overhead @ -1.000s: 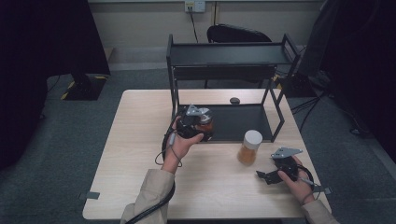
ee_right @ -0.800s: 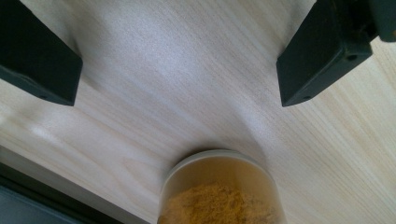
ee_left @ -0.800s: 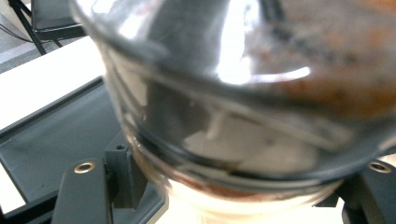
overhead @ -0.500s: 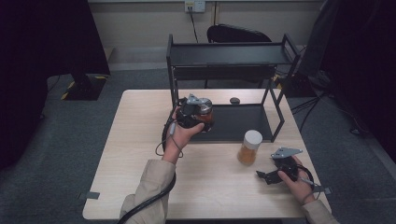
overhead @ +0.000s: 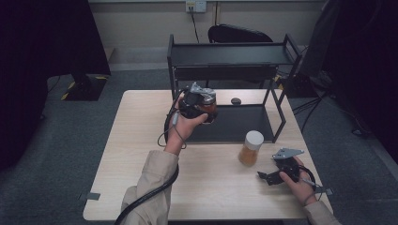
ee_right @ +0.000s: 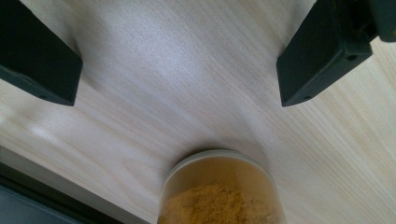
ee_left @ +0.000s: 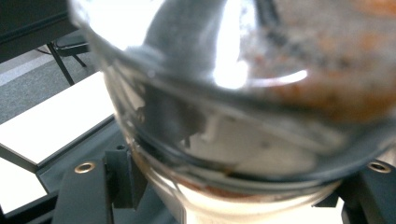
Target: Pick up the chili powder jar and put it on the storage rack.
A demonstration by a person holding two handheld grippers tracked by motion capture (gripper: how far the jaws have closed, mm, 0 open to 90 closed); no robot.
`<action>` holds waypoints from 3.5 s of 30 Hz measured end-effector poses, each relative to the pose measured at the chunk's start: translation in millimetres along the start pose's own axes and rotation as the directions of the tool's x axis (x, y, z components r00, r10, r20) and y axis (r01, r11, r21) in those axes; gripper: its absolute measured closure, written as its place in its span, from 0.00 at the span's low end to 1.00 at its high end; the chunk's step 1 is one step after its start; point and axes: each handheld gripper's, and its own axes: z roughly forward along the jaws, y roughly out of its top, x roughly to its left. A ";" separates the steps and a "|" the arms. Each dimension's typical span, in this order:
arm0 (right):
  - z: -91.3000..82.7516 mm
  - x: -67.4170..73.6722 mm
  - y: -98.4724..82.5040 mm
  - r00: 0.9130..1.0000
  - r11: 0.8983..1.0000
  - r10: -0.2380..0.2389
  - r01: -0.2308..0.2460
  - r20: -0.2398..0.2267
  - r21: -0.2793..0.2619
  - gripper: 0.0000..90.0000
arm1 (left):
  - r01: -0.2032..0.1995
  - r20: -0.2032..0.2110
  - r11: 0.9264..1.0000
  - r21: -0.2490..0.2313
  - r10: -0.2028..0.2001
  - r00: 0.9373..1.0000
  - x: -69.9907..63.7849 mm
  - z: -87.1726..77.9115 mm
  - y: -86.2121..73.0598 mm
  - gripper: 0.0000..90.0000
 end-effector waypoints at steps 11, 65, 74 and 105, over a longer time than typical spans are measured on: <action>0.0 0.0 0.0 1.000 1.000 0.000 0.000 0.000 0.000 0.00 | -0.017 0.001 1.000 -0.004 0.017 1.000 -1.4 -1.4 19.5 0.34; 0.0 -0.1 0.0 1.000 1.000 0.000 0.000 0.000 0.000 0.00 | -0.043 -0.026 0.998 -0.048 0.042 0.999 0.8 -57.1 126.4 0.34; 0.0 -0.2 0.1 1.000 1.000 -0.001 0.001 -0.001 0.000 0.00 | -0.036 -0.043 0.999 -0.039 0.034 0.998 8.9 -55.4 139.7 0.34; 0.2 -0.9 0.2 1.000 1.000 -0.003 0.003 -0.004 0.000 0.00 | 0.048 -0.141 0.999 -0.023 -0.050 0.989 46.7 -26.2 160.8 0.34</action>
